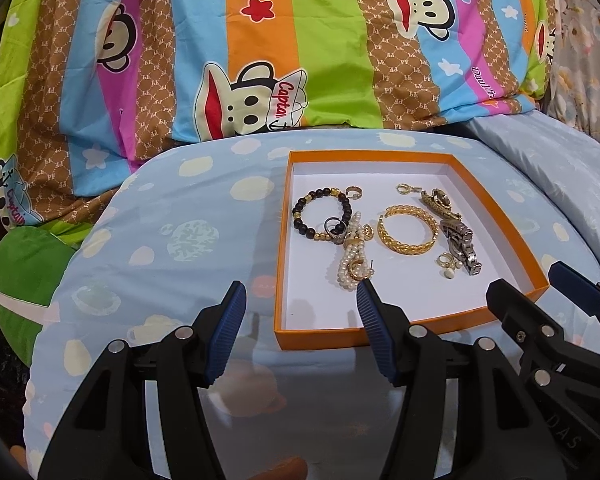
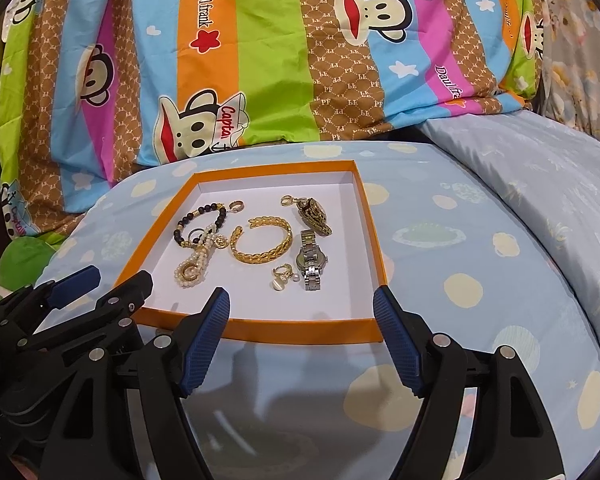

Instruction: Organize jewelry

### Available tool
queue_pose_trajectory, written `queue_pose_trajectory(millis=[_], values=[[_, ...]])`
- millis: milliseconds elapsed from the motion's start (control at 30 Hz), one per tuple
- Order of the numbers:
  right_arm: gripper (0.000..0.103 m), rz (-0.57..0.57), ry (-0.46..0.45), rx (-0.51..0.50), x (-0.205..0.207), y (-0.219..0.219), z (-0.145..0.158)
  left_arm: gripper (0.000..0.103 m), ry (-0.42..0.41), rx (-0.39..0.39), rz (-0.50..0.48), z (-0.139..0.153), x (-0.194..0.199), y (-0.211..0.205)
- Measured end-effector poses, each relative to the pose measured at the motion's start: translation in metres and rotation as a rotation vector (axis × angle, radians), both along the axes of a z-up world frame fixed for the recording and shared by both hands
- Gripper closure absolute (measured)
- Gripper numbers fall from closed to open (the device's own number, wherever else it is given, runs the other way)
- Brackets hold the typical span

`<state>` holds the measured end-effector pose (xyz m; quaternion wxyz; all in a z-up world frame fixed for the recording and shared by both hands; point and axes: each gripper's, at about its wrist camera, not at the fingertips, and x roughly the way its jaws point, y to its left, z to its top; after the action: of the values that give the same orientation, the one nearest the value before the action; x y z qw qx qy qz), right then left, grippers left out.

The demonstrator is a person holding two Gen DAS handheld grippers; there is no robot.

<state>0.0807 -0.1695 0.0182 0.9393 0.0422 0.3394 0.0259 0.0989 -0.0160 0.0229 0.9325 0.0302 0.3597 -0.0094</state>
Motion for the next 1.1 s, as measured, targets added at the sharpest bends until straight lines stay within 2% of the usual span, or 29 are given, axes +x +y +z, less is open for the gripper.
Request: queue_pose_trajectory(millis=[1100], values=[[0.03, 0.0, -0.01, -0.006, -0.0015, 0.0008, 0.0, 0.048, -0.015, 0.012, 0.008, 0.0021, -0.0024, 0.0009]])
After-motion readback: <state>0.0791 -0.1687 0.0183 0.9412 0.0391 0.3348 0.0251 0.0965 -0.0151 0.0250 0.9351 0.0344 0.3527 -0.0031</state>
